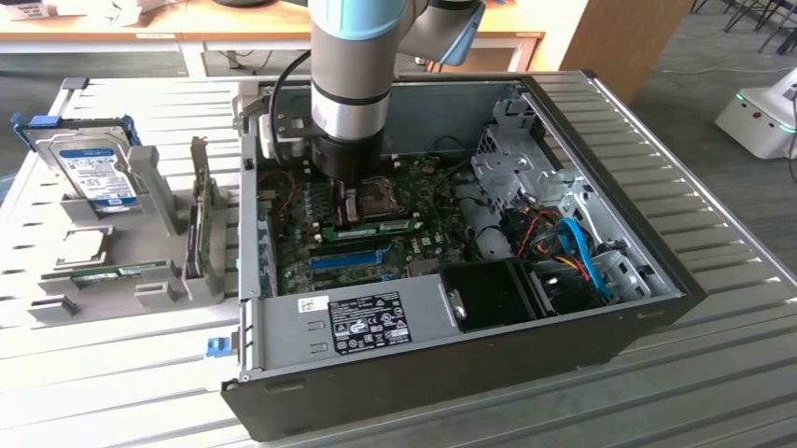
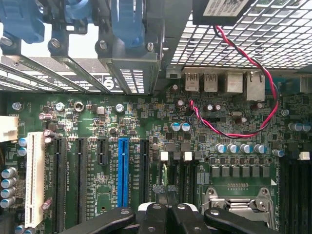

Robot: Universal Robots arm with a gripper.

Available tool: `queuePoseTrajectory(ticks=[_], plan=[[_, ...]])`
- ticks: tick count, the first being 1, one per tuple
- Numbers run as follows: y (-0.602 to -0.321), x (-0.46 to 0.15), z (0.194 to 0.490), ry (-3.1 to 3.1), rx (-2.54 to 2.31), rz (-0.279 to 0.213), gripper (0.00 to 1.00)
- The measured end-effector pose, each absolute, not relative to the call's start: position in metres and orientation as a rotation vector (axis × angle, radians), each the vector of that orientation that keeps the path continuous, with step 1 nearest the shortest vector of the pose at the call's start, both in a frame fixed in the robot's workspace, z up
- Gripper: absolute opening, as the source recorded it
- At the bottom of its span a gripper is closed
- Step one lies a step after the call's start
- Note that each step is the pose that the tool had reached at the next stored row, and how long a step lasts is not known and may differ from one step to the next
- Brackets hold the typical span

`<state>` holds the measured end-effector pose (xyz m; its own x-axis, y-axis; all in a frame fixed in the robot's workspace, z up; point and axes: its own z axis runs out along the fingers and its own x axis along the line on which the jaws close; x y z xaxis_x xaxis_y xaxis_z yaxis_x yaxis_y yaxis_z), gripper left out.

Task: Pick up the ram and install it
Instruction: 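Press down the ram until it locks into place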

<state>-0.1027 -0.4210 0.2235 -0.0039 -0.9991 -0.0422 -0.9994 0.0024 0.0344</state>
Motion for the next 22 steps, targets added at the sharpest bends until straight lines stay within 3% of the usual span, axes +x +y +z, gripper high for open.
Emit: queuePoseTrajectory(ticks=[22], plan=[[-0.4210,-0.1026,0.2227,2.220,-2.213,0.085,0.11]])
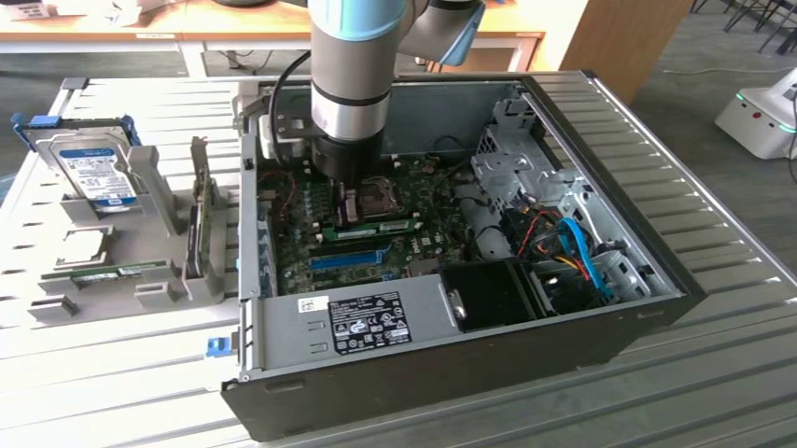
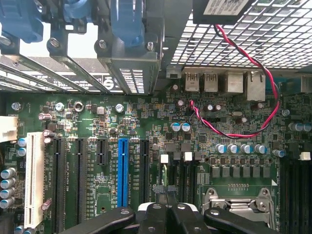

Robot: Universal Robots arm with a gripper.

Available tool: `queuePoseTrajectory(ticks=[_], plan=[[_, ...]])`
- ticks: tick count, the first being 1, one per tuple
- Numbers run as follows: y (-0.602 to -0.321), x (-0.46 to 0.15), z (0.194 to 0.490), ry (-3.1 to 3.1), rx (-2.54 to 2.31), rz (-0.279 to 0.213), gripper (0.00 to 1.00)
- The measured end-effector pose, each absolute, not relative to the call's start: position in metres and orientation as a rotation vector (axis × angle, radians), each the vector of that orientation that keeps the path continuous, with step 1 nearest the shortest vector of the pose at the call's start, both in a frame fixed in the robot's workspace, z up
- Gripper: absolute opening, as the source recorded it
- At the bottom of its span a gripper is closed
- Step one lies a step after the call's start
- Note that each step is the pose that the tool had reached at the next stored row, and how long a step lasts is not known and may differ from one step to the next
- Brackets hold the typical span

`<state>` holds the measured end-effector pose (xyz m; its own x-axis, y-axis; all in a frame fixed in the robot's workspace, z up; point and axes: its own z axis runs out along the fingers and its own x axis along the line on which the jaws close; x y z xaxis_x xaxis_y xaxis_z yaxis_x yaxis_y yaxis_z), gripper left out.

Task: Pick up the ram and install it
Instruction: 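Press down the ram until it locks into place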

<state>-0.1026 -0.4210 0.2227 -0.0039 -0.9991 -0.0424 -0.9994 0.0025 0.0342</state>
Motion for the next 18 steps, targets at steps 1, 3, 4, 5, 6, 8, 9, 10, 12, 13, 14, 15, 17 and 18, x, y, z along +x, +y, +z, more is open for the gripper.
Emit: queuePoseTrajectory(ticks=[1,3,4,5,6,8,9,10,12,13,14,15,17,18], plan=[[-0.4210,-0.1027,0.2227,2.220,-2.213,0.085,0.11],[-0.4210,-0.1026,0.2226,2.220,-2.213,0.085,0.11],[-0.4210,-0.1026,0.2226,2.220,-2.213,0.085,0.11],[-0.4210,-0.1026,0.2226,2.220,-2.213,0.085,0.11],[-0.4210,-0.1026,0.2226,2.220,-2.213,0.085,0.11],[-0.4210,-0.1027,0.2226,2.220,-2.213,0.085,0.11],[-0.4210,-0.1027,0.2222,2.220,-2.213,0.085,0.11],[-0.4210,-0.1026,0.2222,2.220,-2.213,0.085,0.11],[-0.4210,-0.1026,0.2222,2.220,-2.213,0.085,0.11],[-0.4210,-0.1026,0.2222,2.220,-2.213,0.085,0.11],[-0.4210,-0.1027,0.2222,2.220,-2.213,0.085,0.11],[-0.4210,-0.1026,0.2222,2.220,-2.213,0.085,0.11],[-0.4210,-0.1027,0.2221,2.220,-2.213,0.085,0.11],[-0.4210,-0.1027,0.2220,2.220,-2.213,0.085,0.11]])
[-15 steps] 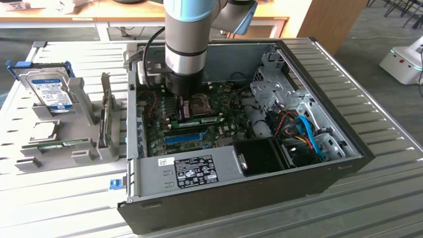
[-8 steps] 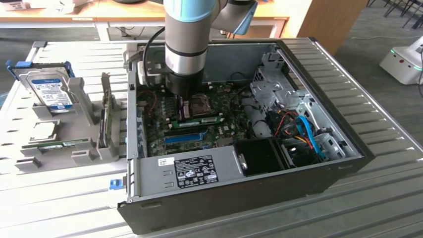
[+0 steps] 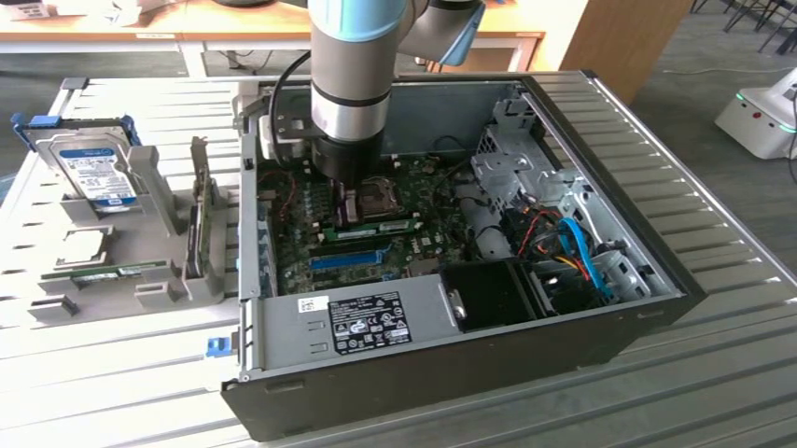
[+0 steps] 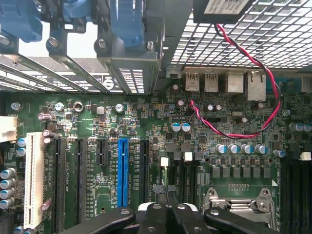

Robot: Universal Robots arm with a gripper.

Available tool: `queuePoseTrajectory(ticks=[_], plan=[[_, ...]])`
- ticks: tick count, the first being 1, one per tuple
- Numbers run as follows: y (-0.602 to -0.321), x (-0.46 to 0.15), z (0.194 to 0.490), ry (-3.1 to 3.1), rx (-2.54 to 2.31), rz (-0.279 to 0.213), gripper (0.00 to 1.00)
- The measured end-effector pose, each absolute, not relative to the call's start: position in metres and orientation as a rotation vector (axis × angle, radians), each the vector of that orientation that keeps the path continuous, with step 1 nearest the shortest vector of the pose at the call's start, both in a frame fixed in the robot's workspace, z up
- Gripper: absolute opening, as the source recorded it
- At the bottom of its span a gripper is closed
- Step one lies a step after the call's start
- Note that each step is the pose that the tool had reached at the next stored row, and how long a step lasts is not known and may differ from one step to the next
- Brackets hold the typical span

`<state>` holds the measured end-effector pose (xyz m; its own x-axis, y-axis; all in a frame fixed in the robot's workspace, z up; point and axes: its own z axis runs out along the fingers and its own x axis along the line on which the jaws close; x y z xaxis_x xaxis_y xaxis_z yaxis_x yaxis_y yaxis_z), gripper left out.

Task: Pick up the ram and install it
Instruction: 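Press down the ram until it locks into place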

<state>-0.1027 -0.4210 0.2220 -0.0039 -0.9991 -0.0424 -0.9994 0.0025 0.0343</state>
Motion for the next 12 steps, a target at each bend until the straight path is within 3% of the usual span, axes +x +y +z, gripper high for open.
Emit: queuePoseTrajectory(ticks=[12], plan=[[-0.4209,-0.1025,0.2239,2.219,-2.212,0.085,0.11]])
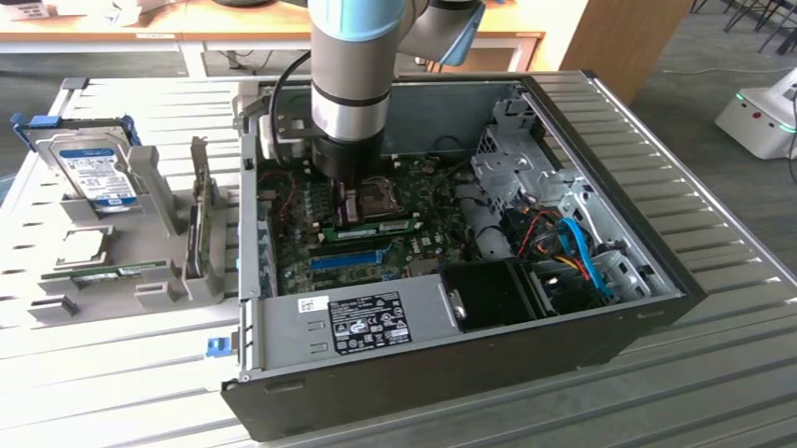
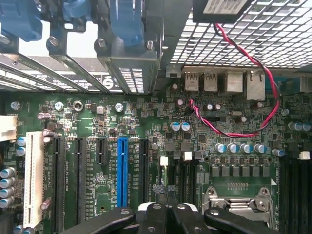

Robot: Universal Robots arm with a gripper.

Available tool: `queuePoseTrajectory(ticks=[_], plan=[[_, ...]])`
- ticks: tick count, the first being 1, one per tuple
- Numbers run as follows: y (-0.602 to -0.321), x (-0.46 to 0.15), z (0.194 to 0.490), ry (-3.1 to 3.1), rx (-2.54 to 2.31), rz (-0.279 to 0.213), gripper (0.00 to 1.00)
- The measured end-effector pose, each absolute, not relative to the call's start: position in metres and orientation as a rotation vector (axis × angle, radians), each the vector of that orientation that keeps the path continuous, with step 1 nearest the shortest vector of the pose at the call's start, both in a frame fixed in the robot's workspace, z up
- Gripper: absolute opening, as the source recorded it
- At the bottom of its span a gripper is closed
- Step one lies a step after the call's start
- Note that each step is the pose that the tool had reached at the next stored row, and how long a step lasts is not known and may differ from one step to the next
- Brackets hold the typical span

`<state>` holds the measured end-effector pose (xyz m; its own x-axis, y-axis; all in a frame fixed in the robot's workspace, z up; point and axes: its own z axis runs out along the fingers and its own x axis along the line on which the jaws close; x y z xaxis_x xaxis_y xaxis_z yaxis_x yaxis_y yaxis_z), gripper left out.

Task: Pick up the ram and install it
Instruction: 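Press down the ram until it locks into place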

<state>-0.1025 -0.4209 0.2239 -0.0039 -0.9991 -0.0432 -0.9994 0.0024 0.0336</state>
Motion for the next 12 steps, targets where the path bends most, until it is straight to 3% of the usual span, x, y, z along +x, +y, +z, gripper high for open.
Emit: queuePoseTrajectory(ticks=[12], plan=[[-0.421,-0.102,0.240,2.220,-2.213,0.085,0.11]])
